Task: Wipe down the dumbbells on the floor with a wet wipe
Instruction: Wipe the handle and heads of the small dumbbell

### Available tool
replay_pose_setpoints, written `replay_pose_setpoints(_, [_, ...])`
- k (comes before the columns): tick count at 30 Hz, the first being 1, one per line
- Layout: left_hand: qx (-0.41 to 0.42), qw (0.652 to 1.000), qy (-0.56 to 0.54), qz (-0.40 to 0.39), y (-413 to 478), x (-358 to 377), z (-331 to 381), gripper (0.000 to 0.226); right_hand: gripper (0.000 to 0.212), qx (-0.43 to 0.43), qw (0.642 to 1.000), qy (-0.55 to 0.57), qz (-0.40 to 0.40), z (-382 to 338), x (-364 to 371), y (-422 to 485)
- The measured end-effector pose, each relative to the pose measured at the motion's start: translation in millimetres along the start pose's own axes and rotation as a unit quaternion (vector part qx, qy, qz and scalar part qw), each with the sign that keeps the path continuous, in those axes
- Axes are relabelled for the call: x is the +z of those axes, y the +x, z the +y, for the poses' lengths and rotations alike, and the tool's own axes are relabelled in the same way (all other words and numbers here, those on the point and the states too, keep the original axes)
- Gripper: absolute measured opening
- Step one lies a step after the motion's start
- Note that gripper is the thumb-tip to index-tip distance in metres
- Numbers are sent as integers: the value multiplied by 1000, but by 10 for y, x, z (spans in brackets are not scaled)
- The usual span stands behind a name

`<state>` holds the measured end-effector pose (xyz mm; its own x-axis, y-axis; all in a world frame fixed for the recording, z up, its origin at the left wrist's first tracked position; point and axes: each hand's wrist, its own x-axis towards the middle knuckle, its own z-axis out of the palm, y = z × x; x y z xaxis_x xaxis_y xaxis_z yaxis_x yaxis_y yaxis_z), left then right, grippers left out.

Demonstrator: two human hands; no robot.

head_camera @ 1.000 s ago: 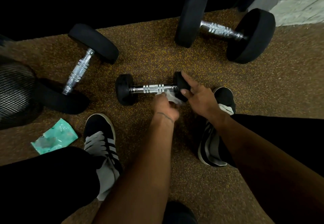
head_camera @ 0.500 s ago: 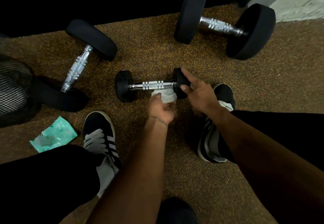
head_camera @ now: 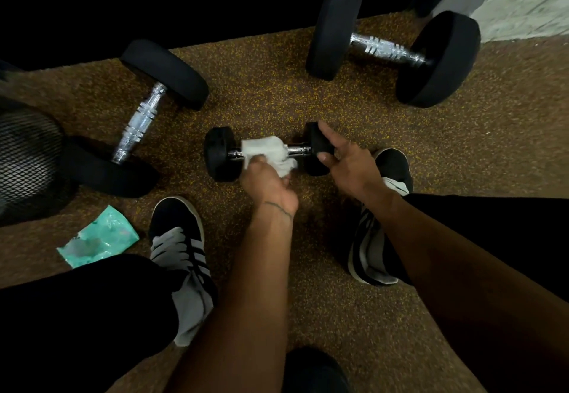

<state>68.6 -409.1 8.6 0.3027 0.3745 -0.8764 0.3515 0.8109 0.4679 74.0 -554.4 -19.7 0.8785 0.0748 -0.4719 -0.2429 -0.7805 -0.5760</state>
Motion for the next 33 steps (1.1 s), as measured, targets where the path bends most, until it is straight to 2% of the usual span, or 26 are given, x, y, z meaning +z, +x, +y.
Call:
replay_pose_setpoints(2, [136, 990, 46, -12, 43, 41, 205, 40, 62, -9, 1000, 13, -6, 13, 9, -33])
replay_pose_setpoints(3, [222, 963, 149, -29, 76, 33, 303, 45, 62, -10, 1000, 17, -5, 21, 13, -45])
replay_pose_setpoints(4, [304, 898, 314, -41, 111, 20, 373, 48, 62, -10, 1000, 20, -4, 27, 15, -51])
replay_pose_setpoints(5, [374, 783, 495, -42, 174, -6, 404, 50, 61, -9, 1000, 22, -3, 28, 17, -50])
replay_pose_setpoints(6, [412, 645, 641, -52, 225, -19, 422, 54, 61, -7, 1000, 21, -2, 26, 16, -44])
replay_pose_setpoints(7, [420, 525, 736, -79, 279, -19, 401, 57, 60, -4, 1000, 18, -2, 25, 17, -32])
replay_pose_setpoints(8, [413, 437, 790, -118, 319, -6, 355, 57, 59, 2, 1000, 13, -2, 26, 17, -14])
replay_pose_setpoints(9, [407, 377, 818, -155, 350, -4, 276, 55, 59, 8, 1000, 8, -5, 32, 21, 5])
replay_pose_setpoints(10, [407, 336, 830, -184, 370, -8, 182, 53, 60, 12, 1000, 8, -9, 39, 21, 20])
replay_pose_setpoints(11, [416, 309, 831, -204, 383, -16, 96, 53, 60, 14, 1000, 10, -14, 45, 21, 26])
replay_pose_setpoints(14, [465, 251, 818, -228, 440, -96, 15, 57, 61, 2, 1000, 9, -11, 62, 12, 18])
replay_pose_setpoints(17, [502, 145, 827, -208, 524, -313, 149, 62, 62, -13, 1000, -2, -4, 40, 7, 5])
replay_pose_setpoints(19, [488, 107, 845, -188, 535, -464, 197, 65, 61, -15, 1000, -6, 2, 20, -7, 26])
replay_pose_setpoints(22, [476, 80, 858, -177, 508, -601, 98, 67, 60, -9, 1000, -3, -4, -17, -47, 61])
replay_pose_setpoints(24, [481, 98, 853, -177, 529, -619, 26, 69, 58, -1, 1000, -4, -11, -9, -64, 94])
replay_pose_setpoints(30, [465, 188, 852, -149, 452, -295, -48, 69, 57, 7, 1000, -21, -19, 8, -70, 161])
replay_pose_setpoints(31, [462, 183, 855, -148, 450, -238, -20, 69, 58, 1, 1000, -13, -18, 14, -85, 136])
replay_pose_setpoints(33, [465, 143, 861, -147, 505, -189, 76, 66, 60, -16, 1000, 7, -16, 4, -117, 78])
